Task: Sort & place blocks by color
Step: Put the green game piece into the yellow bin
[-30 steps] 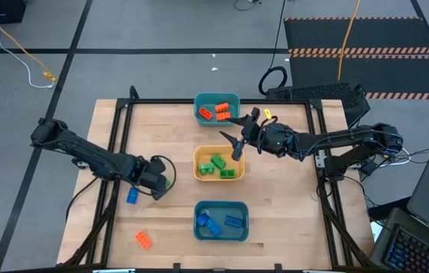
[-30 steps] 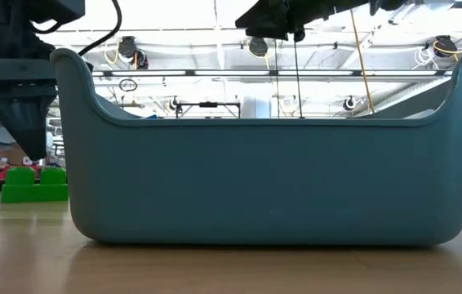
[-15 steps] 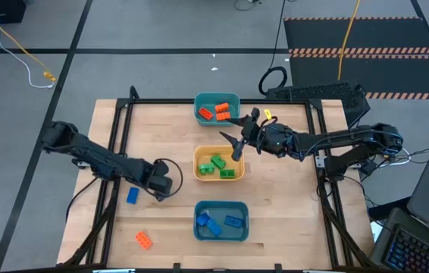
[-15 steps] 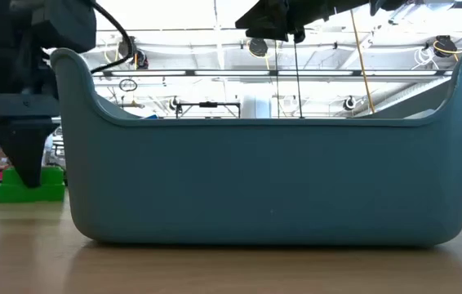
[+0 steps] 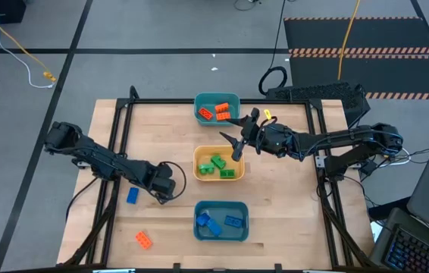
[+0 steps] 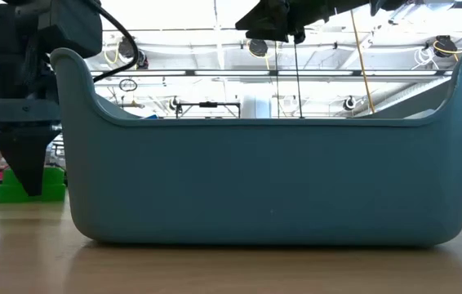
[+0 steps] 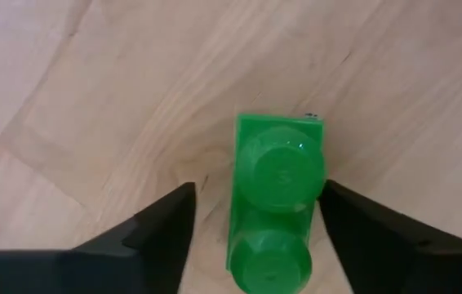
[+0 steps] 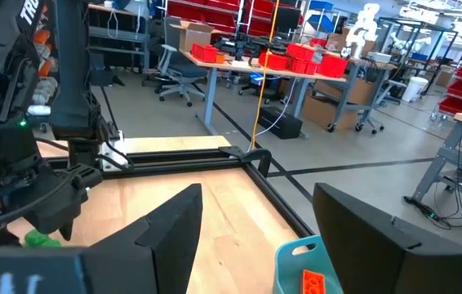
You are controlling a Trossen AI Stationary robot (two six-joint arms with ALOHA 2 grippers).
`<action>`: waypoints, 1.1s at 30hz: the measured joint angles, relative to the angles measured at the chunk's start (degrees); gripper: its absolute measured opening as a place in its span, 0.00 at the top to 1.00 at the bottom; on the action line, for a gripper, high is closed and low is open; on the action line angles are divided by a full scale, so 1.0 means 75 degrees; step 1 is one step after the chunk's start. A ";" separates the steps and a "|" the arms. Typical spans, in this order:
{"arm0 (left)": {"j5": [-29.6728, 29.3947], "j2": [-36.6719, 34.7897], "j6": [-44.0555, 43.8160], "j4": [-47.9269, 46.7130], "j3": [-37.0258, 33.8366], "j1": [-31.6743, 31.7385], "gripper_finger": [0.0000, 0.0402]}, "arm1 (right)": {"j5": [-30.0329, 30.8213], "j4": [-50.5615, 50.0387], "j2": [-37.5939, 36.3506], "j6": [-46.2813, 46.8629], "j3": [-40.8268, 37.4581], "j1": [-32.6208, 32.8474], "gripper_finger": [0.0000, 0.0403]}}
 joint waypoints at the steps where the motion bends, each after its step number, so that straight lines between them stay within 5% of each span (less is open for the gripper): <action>1: 0.0000 0.0000 0.0000 -0.0006 0.0000 0.0000 0.40 | 0.0000 0.0000 0.0000 0.0003 0.0000 0.0000 0.43; 8: 0.0004 -0.0015 0.0433 -0.0015 0.0003 0.0007 0.69 | 0.0000 -0.0005 0.0000 0.0000 0.0000 0.0000 0.43; 21: 0.0054 -0.0134 0.2119 0.0081 0.0725 0.0916 0.64 | 0.0000 0.0009 0.0000 -0.0009 0.0006 0.0000 0.43; 33: -0.1153 -0.0134 0.4756 0.1150 0.2479 0.1394 0.65 | 0.0000 0.0022 0.0000 -0.0029 0.0006 0.0002 0.43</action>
